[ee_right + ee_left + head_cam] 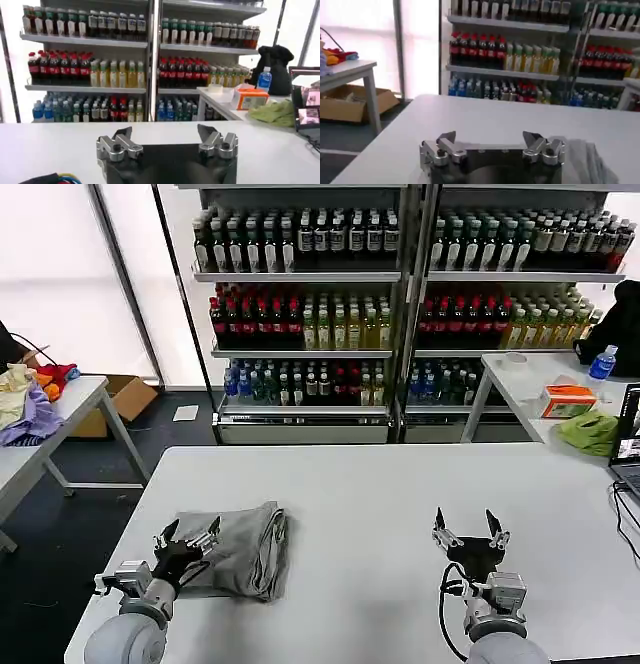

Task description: Fold and organize the clothes.

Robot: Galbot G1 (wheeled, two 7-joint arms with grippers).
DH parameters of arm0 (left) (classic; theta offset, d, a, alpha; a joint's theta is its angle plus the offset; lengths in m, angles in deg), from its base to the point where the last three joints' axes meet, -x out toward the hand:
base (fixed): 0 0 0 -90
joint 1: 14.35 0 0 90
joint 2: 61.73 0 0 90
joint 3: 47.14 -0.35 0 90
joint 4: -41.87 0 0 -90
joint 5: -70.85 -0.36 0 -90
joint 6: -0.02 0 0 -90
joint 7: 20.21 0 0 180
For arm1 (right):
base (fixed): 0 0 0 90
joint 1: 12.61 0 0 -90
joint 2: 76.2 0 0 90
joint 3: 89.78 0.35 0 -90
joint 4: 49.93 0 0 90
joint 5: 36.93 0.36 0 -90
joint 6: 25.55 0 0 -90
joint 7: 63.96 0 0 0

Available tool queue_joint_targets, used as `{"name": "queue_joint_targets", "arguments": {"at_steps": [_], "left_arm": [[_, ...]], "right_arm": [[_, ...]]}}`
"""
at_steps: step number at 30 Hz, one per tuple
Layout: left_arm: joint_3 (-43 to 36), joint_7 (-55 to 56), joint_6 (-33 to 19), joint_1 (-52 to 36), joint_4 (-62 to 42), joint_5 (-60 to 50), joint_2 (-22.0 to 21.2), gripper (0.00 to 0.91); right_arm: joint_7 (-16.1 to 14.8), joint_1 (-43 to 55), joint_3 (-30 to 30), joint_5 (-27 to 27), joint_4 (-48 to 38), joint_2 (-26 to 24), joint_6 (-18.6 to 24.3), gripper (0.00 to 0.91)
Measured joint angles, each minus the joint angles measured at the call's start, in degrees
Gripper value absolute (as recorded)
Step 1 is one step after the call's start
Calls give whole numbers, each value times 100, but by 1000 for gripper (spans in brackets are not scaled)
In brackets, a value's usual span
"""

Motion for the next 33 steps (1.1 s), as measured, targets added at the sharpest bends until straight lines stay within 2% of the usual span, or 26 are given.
{"name": "queue_joint_targets", "arguments": {"at_steps": [22, 23, 24, 25, 26, 27, 28, 29, 31, 33], "left_arm": [[366, -288, 9, 7, -797, 192, 266, 897], [367, -301, 20, 12, -808, 220, 264, 725], [369, -316, 33, 14, -820, 251, 262, 635], [375, -326, 50, 12, -835, 283, 261, 504], [381, -330, 66, 7, -850, 321, 258, 443], [389, -337, 80, 2, -866, 366, 257, 302], [396, -340, 90, -7, -884, 410, 258, 252], [406, -338, 104, -18, -903, 459, 260, 60], [425, -345, 135, -36, -938, 577, 270, 10], [451, -347, 167, -41, -965, 710, 270, 10]], "right_arm": [[-37, -8, -45, -29, -11, 55, 1, 907], [-39, -9, -47, -30, -11, 55, 2, 907], [-39, -13, -48, -30, -11, 55, 1, 907], [-42, -17, -49, -30, -10, 55, 1, 907], [-45, -20, -48, -30, -10, 52, 1, 907], [-46, -22, -48, -29, -9, 47, 2, 907], [-46, -22, -44, -29, -9, 43, 3, 907], [-45, -22, -40, -27, -9, 37, 5, 907], [-46, -21, -32, -22, -9, 27, 7, 907], [-48, -16, -23, -21, -7, 23, 8, 907]]}}
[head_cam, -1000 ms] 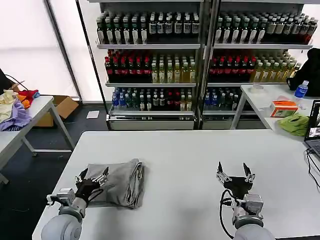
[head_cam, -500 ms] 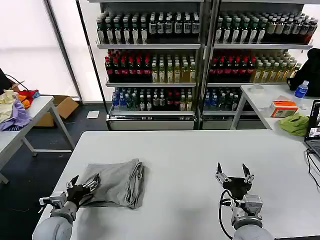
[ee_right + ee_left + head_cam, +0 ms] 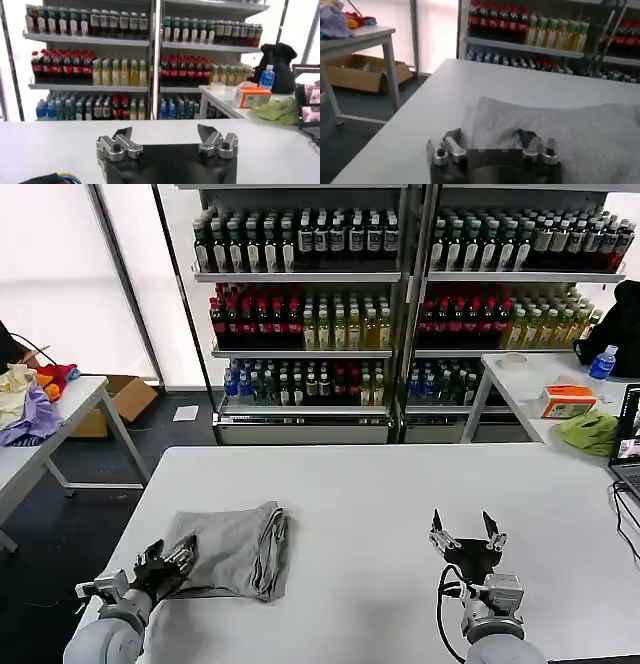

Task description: Fold and organize the clothes.

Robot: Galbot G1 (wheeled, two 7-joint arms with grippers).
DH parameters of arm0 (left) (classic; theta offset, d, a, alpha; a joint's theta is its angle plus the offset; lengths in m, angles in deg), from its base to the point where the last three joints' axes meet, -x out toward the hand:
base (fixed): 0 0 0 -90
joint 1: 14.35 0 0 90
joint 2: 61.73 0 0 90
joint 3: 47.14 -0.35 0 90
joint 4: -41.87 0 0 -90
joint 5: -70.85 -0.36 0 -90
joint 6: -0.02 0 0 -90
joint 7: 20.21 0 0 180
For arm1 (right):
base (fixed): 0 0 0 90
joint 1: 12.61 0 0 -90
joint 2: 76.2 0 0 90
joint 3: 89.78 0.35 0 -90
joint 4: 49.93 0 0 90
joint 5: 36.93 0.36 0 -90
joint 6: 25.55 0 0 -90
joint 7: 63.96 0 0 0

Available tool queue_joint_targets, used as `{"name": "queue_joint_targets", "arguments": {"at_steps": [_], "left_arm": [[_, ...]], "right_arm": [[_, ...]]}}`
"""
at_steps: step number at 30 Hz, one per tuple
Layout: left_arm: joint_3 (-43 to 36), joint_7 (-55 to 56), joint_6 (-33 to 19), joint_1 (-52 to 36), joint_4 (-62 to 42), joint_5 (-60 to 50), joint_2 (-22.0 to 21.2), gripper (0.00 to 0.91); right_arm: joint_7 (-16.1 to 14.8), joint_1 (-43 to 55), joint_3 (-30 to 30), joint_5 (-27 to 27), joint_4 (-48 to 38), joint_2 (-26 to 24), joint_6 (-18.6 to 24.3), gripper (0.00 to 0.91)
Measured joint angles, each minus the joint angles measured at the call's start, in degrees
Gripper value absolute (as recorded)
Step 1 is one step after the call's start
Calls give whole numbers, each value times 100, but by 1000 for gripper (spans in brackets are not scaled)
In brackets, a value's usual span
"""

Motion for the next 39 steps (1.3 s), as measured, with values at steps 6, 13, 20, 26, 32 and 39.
{"name": "queue_joint_targets", "arguments": {"at_steps": [6, 13, 20, 26, 32, 39], "left_arm": [[4, -60, 37, 62, 0, 275, -26, 10], [-52, -139, 33, 135, 85, 356, -89, 10], [-91, -167, -71, 127, 141, 163, -100, 0], [43, -60, -141, 56, 161, 56, -2, 10], [509, -26, -164, 61, 106, 103, 354, 0], [1359, -76, -201, 162, -65, 188, 1134, 0]], "right_arm": [[-5, 26, -5, 0, 0, 13, 1, 907], [-6, 53, 1, 1, -27, 11, 7, 907], [8, 52, -3, 4, -36, 22, 14, 907], [23, 86, 10, 25, -34, 5, 14, 907], [24, 149, -25, 52, -66, -16, -9, 907], [34, 262, -91, 85, -138, 3, -48, 907]]}}
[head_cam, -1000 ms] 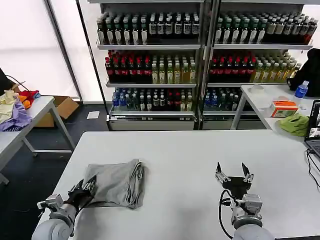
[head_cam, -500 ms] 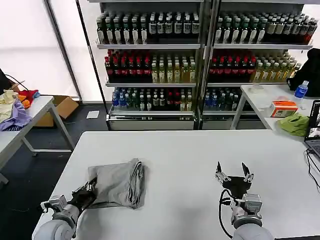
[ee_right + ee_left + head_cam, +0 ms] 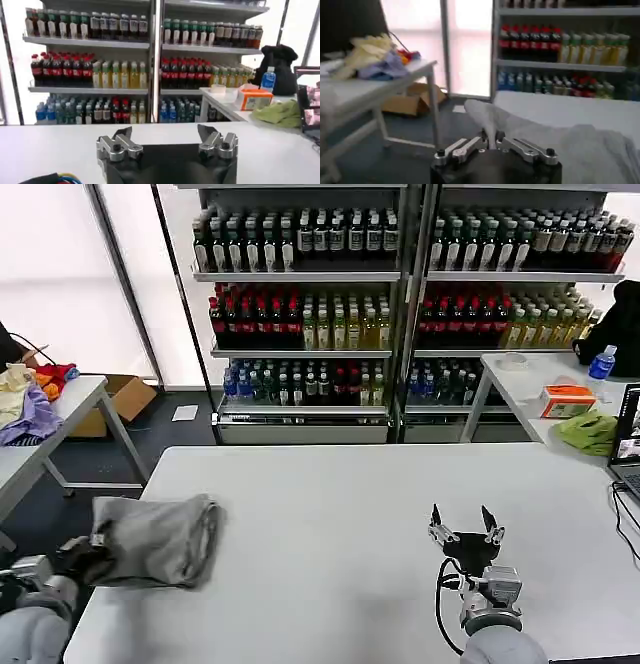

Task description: Fold and organize the clothes.

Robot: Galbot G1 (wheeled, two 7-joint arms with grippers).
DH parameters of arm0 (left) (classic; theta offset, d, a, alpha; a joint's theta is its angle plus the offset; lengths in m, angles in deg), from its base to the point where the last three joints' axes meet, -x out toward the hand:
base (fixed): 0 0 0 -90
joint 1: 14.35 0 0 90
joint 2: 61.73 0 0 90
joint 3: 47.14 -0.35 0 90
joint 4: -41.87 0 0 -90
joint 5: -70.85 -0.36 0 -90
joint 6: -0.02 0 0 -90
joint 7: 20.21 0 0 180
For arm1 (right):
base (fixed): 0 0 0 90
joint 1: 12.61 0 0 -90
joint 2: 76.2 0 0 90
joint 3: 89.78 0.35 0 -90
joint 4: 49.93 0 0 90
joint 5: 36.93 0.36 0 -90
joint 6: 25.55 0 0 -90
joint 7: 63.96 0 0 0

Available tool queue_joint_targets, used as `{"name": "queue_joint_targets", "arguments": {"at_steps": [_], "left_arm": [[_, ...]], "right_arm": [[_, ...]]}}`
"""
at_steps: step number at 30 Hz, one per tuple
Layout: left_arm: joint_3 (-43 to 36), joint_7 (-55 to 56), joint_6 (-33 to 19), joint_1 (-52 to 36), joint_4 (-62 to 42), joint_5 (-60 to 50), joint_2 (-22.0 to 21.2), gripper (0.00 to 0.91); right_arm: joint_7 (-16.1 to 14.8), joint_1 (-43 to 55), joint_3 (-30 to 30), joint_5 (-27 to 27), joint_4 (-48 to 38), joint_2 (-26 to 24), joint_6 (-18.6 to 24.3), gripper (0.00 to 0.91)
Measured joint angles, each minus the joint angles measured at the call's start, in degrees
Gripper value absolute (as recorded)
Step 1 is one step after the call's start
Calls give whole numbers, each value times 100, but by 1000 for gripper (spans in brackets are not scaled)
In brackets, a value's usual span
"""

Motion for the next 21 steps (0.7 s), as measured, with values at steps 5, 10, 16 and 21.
{"name": "queue_joint_targets", "arguments": {"at_steps": [5, 10, 16, 21], "left_arm": [[300, -56, 8, 61, 87, -50, 335, 0], [220, -79, 43, 159, 443, -284, 366, 0], [-358, 39, 197, 161, 1125, -398, 175, 0], [-1155, 272, 432, 50, 1724, -435, -144, 0]], "right_arm": [[0, 22, -11, 2, -2, 33, -12, 907], [2, -24, 45, 5, 20, 10, 4, 907], [17, -128, 147, -17, 58, 45, 31, 907], [31, -219, 191, -69, 123, 119, 12, 907]]}}
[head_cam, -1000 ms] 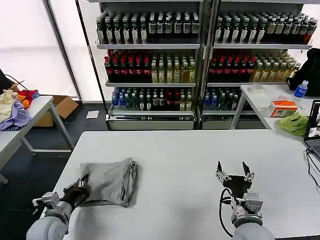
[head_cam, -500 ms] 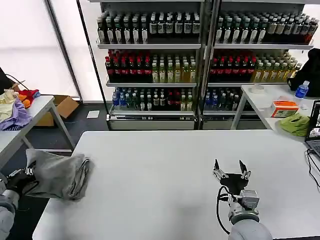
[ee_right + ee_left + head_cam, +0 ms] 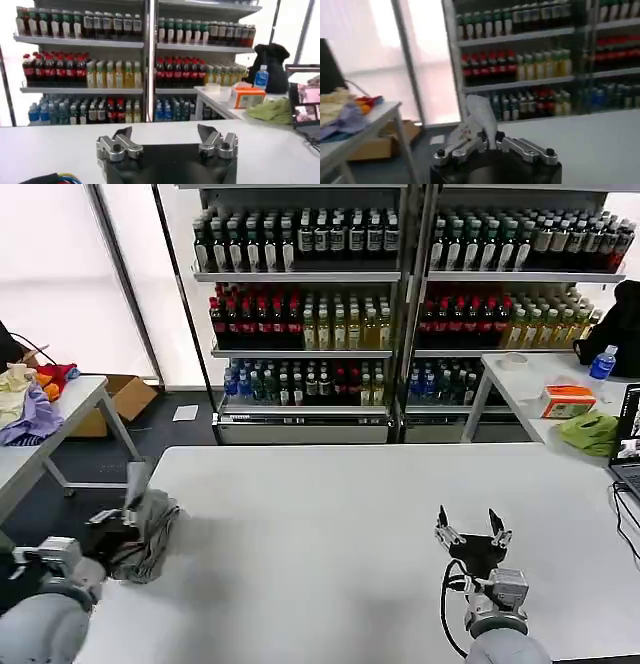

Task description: Fold and organize the clothes.

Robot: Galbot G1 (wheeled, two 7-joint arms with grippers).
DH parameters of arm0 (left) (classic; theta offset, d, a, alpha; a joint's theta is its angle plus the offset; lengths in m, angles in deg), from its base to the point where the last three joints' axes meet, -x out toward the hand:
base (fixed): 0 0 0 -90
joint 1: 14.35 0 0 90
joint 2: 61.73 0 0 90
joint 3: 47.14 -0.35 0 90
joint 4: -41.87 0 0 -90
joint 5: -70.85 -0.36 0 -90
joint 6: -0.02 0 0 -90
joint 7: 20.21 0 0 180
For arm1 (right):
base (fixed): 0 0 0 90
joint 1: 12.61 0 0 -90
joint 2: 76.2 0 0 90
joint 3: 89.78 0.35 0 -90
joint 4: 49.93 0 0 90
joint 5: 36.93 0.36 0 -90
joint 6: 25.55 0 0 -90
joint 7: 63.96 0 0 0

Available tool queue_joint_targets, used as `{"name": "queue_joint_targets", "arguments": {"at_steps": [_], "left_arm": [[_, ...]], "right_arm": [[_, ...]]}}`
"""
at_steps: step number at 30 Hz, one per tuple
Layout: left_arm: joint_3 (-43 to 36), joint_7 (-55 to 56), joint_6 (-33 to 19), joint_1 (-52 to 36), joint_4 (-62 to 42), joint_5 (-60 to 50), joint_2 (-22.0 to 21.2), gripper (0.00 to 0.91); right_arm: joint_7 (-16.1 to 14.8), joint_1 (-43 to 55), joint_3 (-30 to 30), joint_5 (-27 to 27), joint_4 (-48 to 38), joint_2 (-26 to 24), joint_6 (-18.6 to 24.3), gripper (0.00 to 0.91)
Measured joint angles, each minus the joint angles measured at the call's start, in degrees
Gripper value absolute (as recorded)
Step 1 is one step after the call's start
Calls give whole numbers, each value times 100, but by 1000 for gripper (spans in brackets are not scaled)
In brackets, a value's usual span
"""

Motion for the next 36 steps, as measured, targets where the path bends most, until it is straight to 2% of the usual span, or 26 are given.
{"name": "queue_joint_targets", "arguments": {"at_steps": [5, 10, 24, 25, 26, 36], "left_arm": [[-921, 148, 101, -171, 218, -219, -448, 0], [-1655, 249, 168, -458, -53, -555, -908, 0], [-2462, 438, 184, -871, -555, -785, -1387, 0], [-2507, 451, 159, -894, -572, -769, -1419, 50], [-2553, 455, 129, -918, -592, -742, -1455, 897], [-2771, 449, -282, -1108, -636, -40, -1756, 907]], "right_arm": [[4, -114, 62, -65, 63, 87, 23, 907], [4, -263, 140, -118, 91, 140, 56, 907], [0, -263, 41, -261, -9, 239, 41, 907], [-1, -259, 40, -263, -18, 234, 41, 907], [-4, -259, 39, -266, -26, 232, 41, 907], [-9, -178, -32, -162, -200, 202, -21, 907]]}}
